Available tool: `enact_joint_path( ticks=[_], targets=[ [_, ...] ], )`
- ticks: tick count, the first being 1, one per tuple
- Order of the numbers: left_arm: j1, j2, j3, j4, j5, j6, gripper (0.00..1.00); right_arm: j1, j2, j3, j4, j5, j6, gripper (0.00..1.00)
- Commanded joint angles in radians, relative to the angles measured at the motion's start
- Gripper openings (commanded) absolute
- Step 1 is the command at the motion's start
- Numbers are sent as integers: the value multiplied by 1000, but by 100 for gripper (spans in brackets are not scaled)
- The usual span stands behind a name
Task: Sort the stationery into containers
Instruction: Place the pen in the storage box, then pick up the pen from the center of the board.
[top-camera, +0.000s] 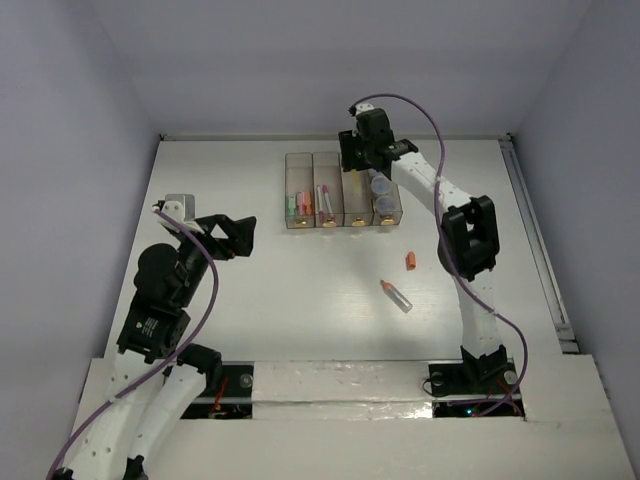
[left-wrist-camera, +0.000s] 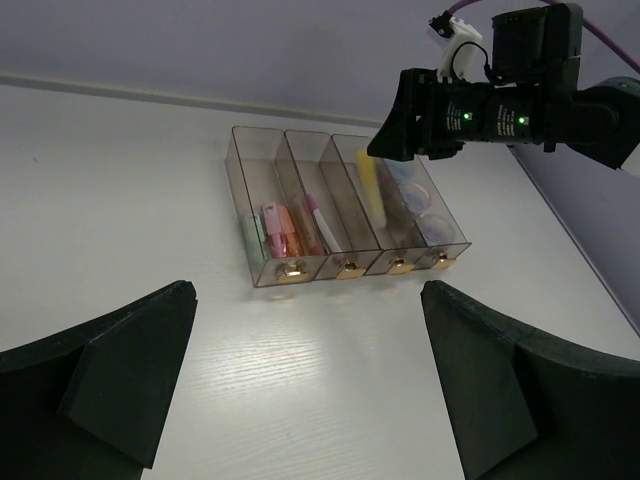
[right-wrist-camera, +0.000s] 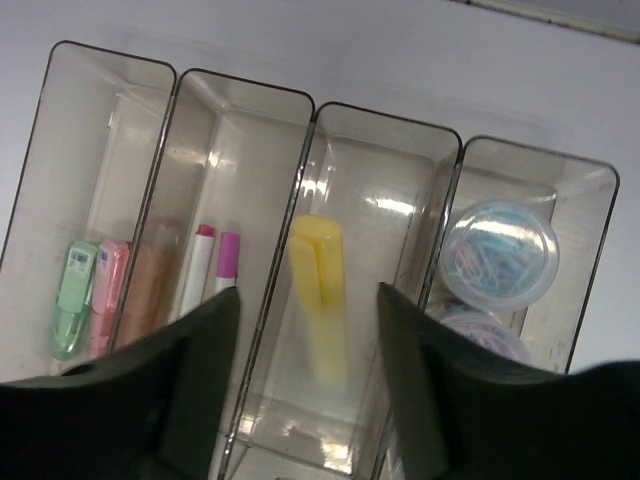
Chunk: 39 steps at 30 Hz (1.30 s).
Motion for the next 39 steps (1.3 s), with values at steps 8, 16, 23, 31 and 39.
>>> enact_joint_path(
  ticks=[8, 16, 23, 31, 39],
  targets=[
    [17, 1, 0, 41, 7, 11, 94, -3, -252, -250, 84, -33, 8, 66],
    [17, 12, 1, 47, 27, 8, 94, 17, -675, -876, 155, -145, 94, 17],
    [8, 29, 3, 54, 44, 3, 94, 26, -878, -1173, 11, -140, 211, 17],
    [-2, 42, -4, 64, 71, -9, 94, 44, -829, -1264, -65, -185, 269, 42],
    [-11, 58, -8, 63, 93, -15, 94, 116, -728, -1281, -48, -206, 292, 42]
  ],
)
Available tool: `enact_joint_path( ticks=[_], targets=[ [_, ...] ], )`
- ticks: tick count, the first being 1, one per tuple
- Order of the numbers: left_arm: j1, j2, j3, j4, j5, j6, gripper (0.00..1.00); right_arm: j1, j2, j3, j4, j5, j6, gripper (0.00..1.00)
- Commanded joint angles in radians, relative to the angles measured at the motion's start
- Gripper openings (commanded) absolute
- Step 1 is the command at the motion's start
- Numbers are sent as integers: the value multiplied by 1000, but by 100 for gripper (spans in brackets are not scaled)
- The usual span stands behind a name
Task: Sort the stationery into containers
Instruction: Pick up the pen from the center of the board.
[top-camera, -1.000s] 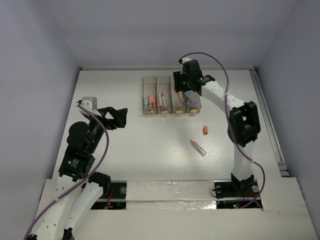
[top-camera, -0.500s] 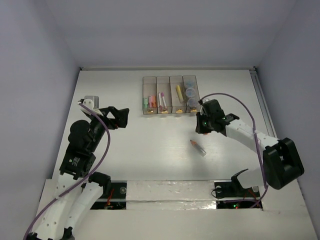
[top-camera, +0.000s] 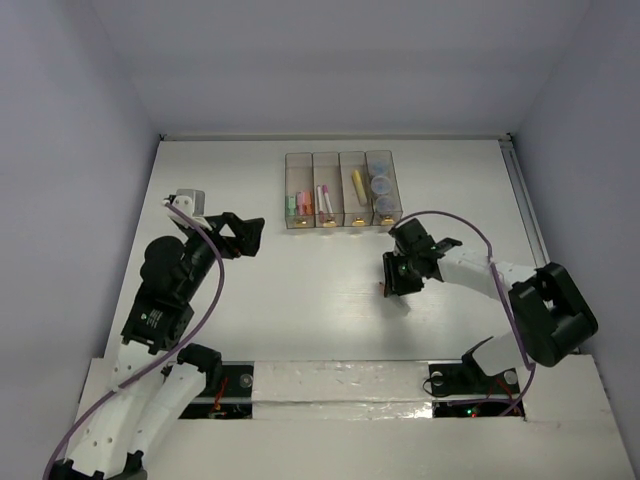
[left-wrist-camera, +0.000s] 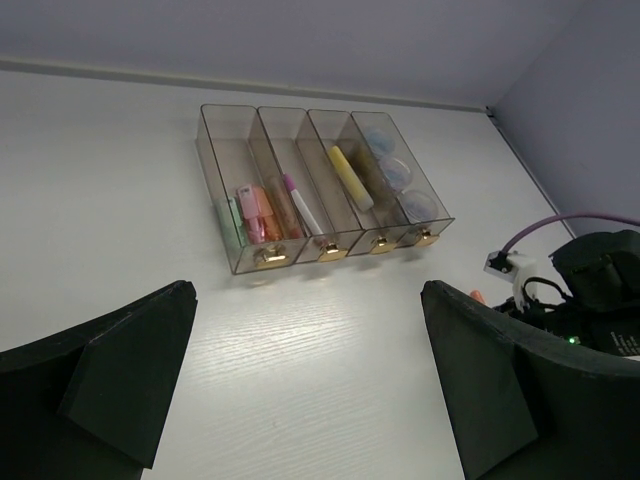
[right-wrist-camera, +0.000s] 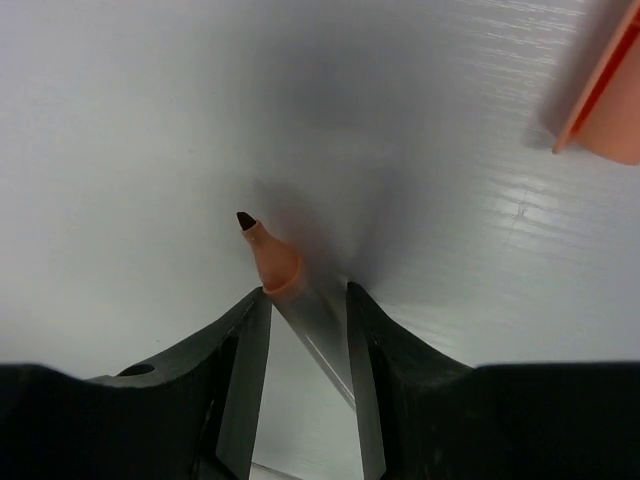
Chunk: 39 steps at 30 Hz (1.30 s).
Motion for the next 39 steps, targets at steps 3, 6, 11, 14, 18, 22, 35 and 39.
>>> enact_joint_path(
  ticks=[3, 6, 11, 14, 18, 22, 35, 39],
  targets=[
    [-4, 12, -14, 52, 43, -17, 94, 94, 44, -21, 35, -33, 74, 41],
    [-4, 29, -12, 58, 55, -29, 94, 149, 67, -29, 124, -51, 169, 36],
    [-4, 60, -26, 55, 112, -63, 94, 192, 136, -19, 374, -47, 324, 26],
    [-4, 75, -26, 44, 124, -80, 94, 202, 171, 20, 452, 7, 352, 22],
    [-4, 91, -41, 50, 150, -112, 94, 202, 197, 34, 563, 79, 385, 21],
    [-4, 126, -84, 77, 201, -158, 94, 202, 207, 20, 676, 72, 413, 20],
    [-55, 206, -218, 371, 437, -333, 84, 182, -77, 14, 918, -69, 434, 18],
    [-64, 203, -264, 464, 474, -382, 79, 182, -111, 2, 994, -131, 474, 19]
  ],
)
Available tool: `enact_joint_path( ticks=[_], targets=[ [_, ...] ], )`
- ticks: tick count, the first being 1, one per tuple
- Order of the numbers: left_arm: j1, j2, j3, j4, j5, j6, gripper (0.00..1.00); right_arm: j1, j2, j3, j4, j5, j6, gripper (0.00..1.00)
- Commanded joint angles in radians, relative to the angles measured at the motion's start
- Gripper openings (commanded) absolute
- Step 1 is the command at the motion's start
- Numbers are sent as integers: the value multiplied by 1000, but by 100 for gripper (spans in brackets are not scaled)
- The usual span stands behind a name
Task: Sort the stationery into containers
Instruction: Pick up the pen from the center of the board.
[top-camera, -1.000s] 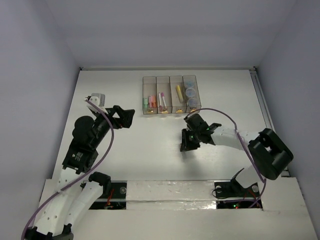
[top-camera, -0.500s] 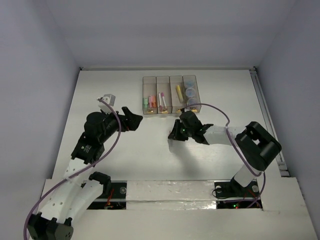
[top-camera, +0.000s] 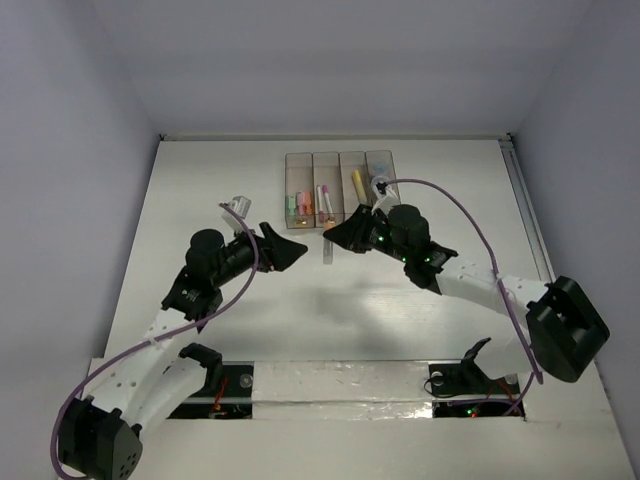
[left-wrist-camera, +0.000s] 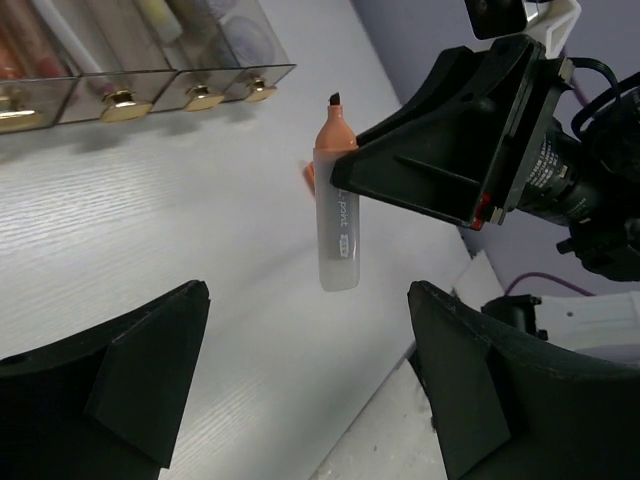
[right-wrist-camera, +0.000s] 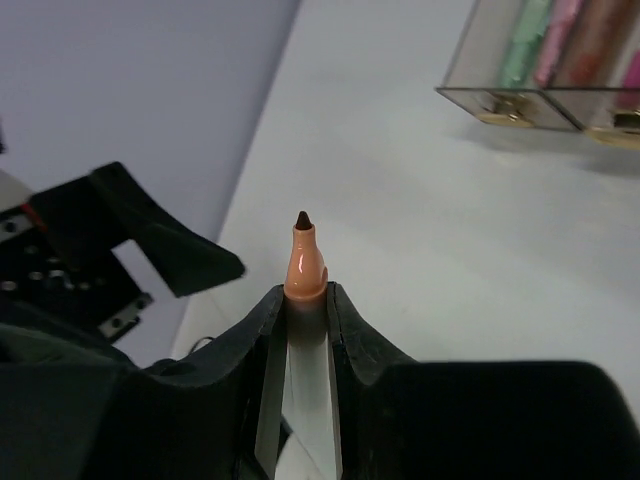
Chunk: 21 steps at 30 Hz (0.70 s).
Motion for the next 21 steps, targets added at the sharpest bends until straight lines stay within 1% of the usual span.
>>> enact_joint_path(
  ticks=[1, 2, 4, 5, 8, 10, 13, 14, 18, 21],
  targets=[
    [-9, -6, -41, 187, 91, -74, 78, -5, -22, -21, 176, -104, 64, 19],
    [-9, -5, -48, 224, 97, -85, 76, -5, -13, -27, 232, -122, 99, 19],
    [-9, 5, -55, 250, 109, -100, 76, -5, 6, -36, 295, -176, 137, 19],
    [-9, 6, -55, 267, 121, -111, 75, -5, 17, -39, 358, -191, 171, 19],
    [-18, 14, -58, 288, 138, -125, 74, -5, 50, -58, 468, -230, 229, 19],
    [-18, 14, -65, 305, 152, -138, 74, -5, 73, -58, 504, -268, 245, 19],
    [-18, 29, -84, 373, 191, -175, 72, -5, 96, -78, 582, -285, 286, 19],
    [-18, 37, -87, 402, 198, -184, 69, -5, 99, -82, 614, -282, 294, 19],
    [-28, 69, -98, 423, 218, -195, 64, -5, 110, -87, 671, -296, 316, 20],
    [-28, 75, -104, 436, 215, -195, 63, -5, 135, -84, 719, -319, 329, 20]
  ],
)
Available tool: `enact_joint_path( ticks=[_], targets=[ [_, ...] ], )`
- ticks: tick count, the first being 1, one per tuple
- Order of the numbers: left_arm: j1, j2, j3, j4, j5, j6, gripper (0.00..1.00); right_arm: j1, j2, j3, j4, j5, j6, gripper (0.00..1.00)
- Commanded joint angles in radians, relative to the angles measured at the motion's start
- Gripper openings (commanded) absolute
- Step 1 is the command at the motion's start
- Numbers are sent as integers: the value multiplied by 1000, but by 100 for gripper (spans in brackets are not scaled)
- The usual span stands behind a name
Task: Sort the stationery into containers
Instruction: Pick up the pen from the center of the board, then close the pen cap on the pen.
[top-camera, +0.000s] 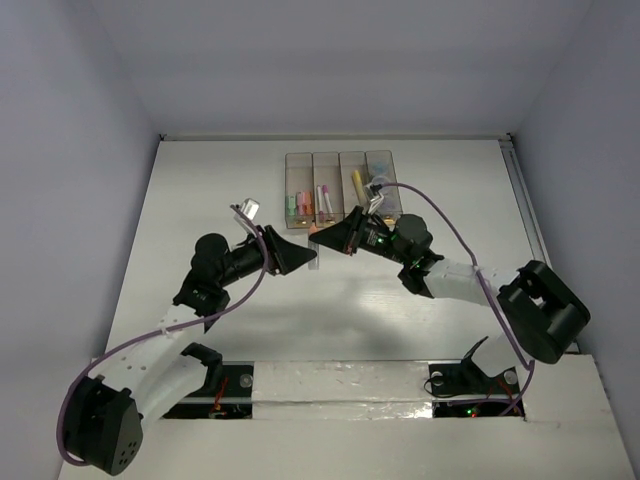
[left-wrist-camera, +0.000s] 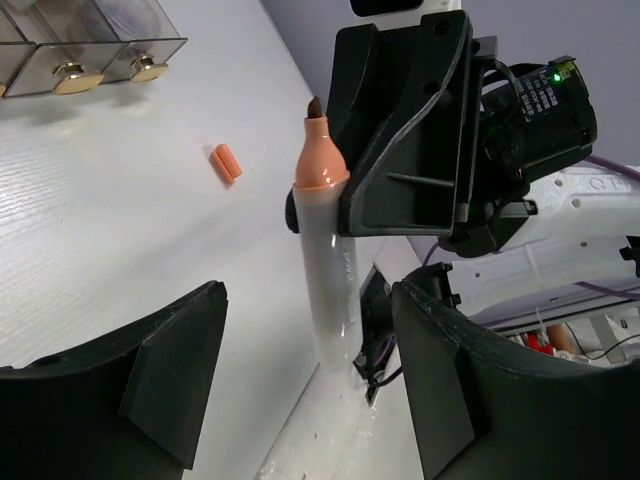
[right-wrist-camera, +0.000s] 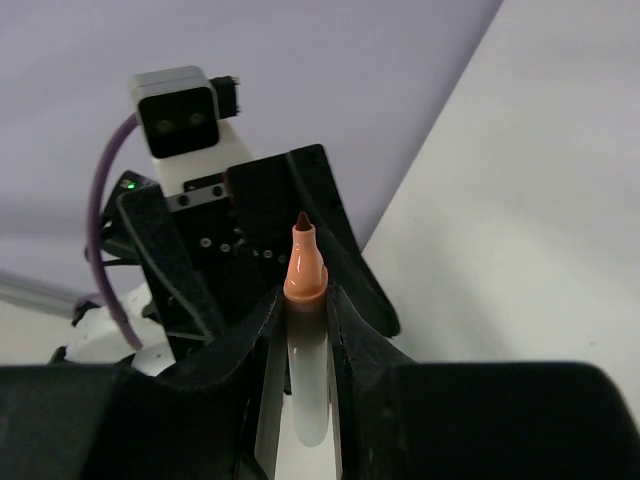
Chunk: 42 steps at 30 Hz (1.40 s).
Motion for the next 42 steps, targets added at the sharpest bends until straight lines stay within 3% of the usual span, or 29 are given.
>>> enact_joint_path(
  ticks=[1, 6, 14, 25, 31, 33, 36, 39, 42],
  targets=[
    [-5, -4, -10, 99, 31, -15, 63, -4, 19, 2, 168, -49, 42, 20],
    [-5, 13, -13, 163, 32, -29, 57, -4, 82, -2, 261, -79, 106, 20],
    [-24, 62, -19, 248, 72, -73, 36, -4, 128, -1, 332, -82, 143, 20],
    [-33, 60, -22, 218, 90, -62, 39, -14, 174, 25, 427, -83, 195, 20],
    [-33, 68, -18, 203, 92, -49, 21, -35, 173, 13, 444, -97, 212, 21],
    [-33, 70, -14, 202, 86, -45, 1, -35, 176, 8, 445, -98, 209, 21],
    [-33, 65, -7, 168, 64, -33, 0, -46, 174, -15, 458, -92, 209, 21],
    [-33, 57, 10, 87, 31, 8, 0, -58, 170, -36, 470, -97, 204, 23],
    [-33, 42, 62, -84, -38, 100, 0, -127, 145, -76, 479, -135, 204, 40]
  ],
)
